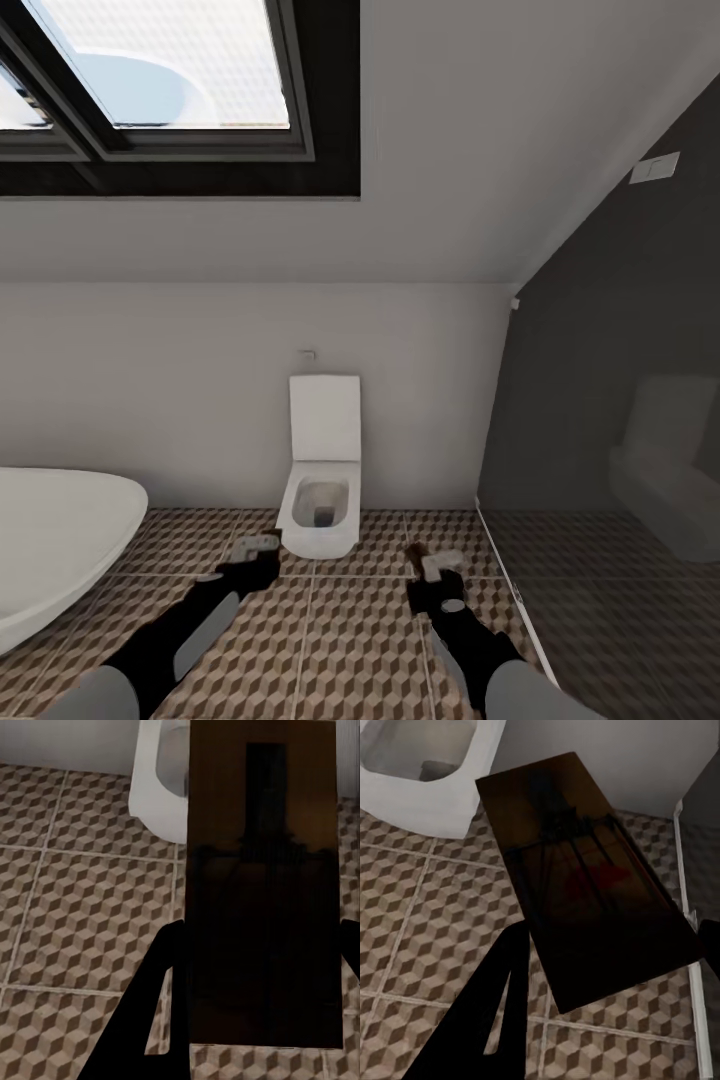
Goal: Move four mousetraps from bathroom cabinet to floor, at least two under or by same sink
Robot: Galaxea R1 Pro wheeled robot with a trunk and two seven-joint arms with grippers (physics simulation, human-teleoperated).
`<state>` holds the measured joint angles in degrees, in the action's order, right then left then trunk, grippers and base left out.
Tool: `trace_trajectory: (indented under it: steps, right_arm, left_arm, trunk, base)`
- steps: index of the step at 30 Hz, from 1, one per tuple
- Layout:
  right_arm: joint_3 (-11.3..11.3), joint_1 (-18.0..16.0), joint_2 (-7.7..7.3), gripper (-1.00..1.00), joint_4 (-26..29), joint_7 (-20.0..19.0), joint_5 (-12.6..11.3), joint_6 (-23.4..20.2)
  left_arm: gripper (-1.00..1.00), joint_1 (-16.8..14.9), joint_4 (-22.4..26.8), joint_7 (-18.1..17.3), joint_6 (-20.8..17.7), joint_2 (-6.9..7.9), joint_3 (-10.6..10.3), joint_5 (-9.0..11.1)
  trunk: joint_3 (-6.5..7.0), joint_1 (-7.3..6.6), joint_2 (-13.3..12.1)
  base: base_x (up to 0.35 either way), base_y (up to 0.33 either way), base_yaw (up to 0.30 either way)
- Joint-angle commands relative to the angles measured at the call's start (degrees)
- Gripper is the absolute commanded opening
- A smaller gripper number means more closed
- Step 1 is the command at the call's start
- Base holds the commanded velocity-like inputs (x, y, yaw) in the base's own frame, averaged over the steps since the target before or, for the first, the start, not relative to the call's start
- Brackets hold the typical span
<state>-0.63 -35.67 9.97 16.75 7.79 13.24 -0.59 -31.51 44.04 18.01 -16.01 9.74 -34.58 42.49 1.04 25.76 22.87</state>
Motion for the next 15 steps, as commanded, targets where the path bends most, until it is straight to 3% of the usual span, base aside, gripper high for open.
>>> trace_trajectory:
  steps: [1, 9, 15]
  right_arm:
    - [-0.06, -0.01, 0.03, -1.0, 0.79, -0.58, 0.43, -1.01]
    - [-0.15, -0.01, 0.03, -1.0, 2.97, -1.44, -1.38, -2.47]
    - [-0.16, -0.01, 0.03, -1.0, 3.4, -1.46, -2.26, -2.73]
  left_arm:
    - [-1.0, -0.04, 0.39, 0.64, -0.24, 0.18, -0.35, 0.45]
    - [-1.0, -0.04, -0.01, 0.89, -6.0, 0.28, -0.28, 0.48]
    - [-1.0, -0.04, -6.08, 1.05, -7.19, 0.13, -0.07, 0.49]
  trunk:
    - [-0.03, 0.03, 0.05]
    - [-0.03, 0.03, 0.05]
    - [-0.03, 0.03, 0.05]
  base:
    - [0.0, 0.0, 0.0]
    - [0.0, 0.0, 0.0]
    - [0.0, 0.0, 0.0]
